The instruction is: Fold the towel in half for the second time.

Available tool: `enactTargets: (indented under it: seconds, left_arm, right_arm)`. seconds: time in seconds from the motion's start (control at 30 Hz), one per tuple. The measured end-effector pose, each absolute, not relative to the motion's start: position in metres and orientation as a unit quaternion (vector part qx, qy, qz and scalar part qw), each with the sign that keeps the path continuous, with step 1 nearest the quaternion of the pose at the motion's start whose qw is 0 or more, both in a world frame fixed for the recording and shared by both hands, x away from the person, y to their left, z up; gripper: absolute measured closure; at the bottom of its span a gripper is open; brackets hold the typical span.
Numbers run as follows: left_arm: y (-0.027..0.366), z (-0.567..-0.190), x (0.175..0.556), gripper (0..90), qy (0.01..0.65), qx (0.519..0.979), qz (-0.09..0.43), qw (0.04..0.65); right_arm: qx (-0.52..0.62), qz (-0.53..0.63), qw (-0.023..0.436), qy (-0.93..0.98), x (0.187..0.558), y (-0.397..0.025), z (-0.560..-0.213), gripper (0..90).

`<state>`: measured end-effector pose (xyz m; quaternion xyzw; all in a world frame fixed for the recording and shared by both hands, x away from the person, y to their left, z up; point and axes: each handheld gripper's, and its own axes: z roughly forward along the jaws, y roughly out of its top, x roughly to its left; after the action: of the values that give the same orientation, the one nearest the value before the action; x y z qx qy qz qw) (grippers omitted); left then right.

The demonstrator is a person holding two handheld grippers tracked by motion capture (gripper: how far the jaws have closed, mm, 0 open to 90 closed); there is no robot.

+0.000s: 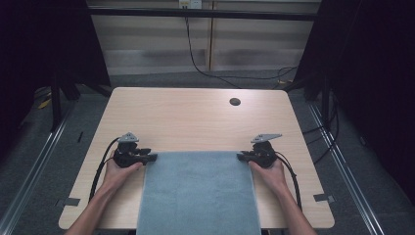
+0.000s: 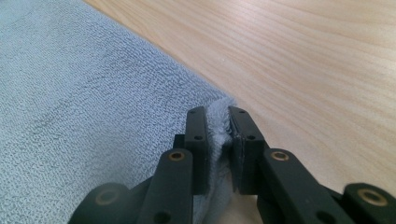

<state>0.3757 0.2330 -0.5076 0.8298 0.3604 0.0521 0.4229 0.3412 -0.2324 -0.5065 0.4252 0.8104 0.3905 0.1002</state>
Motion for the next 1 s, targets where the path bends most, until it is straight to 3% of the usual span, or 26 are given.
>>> enactTargets:
  seconds: [0.27, 0.6, 1.0]
  left_arm:
    - [0.229, -0.505, 0.370, 84.0, 0.352, 0.834, 0.051, 0.422]
    - [0.235, -0.476, 0.372, 85.7, 0.356, 0.802, 0.069, 0.475]
    - [0.224, -0.424, 0.404, 86.0, 0.364, 0.767, 0.093, 0.521]
  right_arm:
    - [0.436, 0.397, 0.097, 0.802, 0.339, -0.235, -0.506, 82.0]
    - [0.424, 0.452, 0.119, 0.776, 0.333, -0.241, -0.468, 83.0]
    - [0.415, 0.483, 0.145, 0.757, 0.358, -0.241, -0.424, 83.1]
